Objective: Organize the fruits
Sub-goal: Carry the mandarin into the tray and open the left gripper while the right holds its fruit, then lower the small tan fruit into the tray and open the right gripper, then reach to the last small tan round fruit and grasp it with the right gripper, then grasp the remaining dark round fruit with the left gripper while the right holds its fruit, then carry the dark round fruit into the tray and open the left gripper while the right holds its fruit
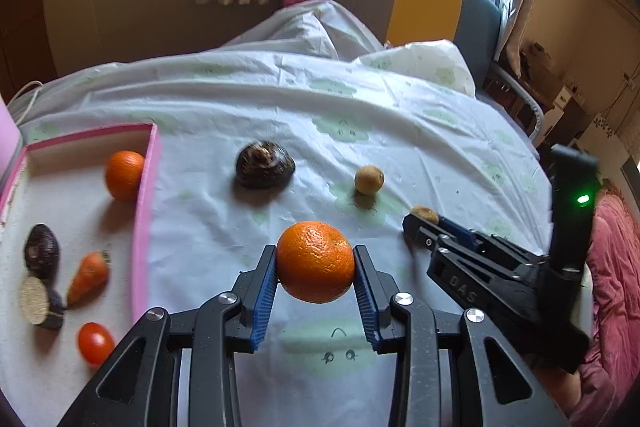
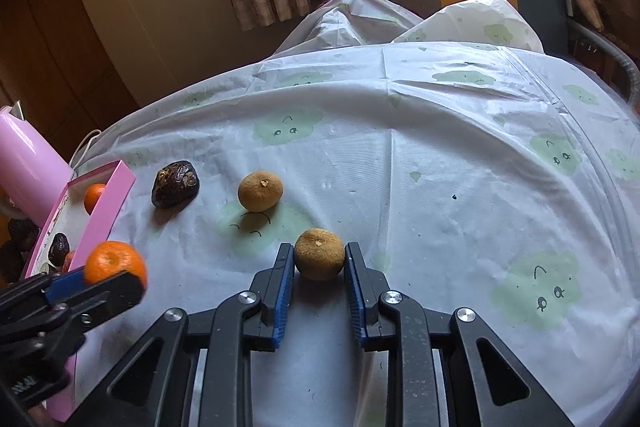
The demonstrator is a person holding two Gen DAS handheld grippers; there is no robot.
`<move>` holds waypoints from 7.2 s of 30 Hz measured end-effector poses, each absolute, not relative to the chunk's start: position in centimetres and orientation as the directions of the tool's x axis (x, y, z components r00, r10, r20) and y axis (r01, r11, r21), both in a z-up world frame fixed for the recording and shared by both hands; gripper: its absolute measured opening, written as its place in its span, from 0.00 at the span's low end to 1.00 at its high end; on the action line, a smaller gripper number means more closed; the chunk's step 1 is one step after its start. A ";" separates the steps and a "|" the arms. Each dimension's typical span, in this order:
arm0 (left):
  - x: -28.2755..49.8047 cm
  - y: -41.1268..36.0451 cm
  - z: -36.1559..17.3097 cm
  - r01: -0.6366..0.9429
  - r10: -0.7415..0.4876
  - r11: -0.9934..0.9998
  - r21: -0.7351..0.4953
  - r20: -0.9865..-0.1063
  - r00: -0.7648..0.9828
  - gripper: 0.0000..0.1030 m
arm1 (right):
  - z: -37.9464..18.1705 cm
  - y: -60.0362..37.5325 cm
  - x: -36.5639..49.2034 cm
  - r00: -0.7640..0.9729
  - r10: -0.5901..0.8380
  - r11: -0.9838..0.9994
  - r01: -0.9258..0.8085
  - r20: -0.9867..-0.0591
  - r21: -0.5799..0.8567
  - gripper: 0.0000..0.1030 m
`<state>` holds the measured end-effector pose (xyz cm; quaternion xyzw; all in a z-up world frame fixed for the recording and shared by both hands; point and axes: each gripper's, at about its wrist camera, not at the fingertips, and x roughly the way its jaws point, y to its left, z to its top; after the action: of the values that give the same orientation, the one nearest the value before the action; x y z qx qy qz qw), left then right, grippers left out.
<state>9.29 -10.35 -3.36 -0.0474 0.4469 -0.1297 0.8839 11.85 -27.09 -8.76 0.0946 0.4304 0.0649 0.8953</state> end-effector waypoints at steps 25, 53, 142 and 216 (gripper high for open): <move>13.6 4.5 -3.9 -0.077 -0.069 0.987 -0.141 -0.806 0.588 0.44 | -8.6 -26.0 11.6 0.616 0.126 0.991 -0.045 -0.778 0.124 0.25; 3.2 6.8 -2.7 -0.126 -0.033 0.982 -0.143 -0.777 0.629 0.51 | -7.4 -23.1 9.4 0.594 0.151 0.988 -0.121 -0.790 0.098 0.24; 3.5 -2.5 -3.1 0.132 -0.187 0.982 -0.136 -0.794 0.579 0.51 | -6.5 -22.6 12.8 0.612 0.187 0.979 -0.055 -0.768 0.194 0.50; 17.1 -11.1 -6.3 0.190 -0.220 0.971 -0.146 -0.855 0.469 0.48 | -9.0 -26.8 9.9 0.629 0.284 0.940 -0.035 -0.724 0.338 0.28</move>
<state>17.13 -11.08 -6.31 -0.0149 0.5011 -0.1199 0.8569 9.91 -26.82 -8.95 0.1477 0.4216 0.0895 0.8902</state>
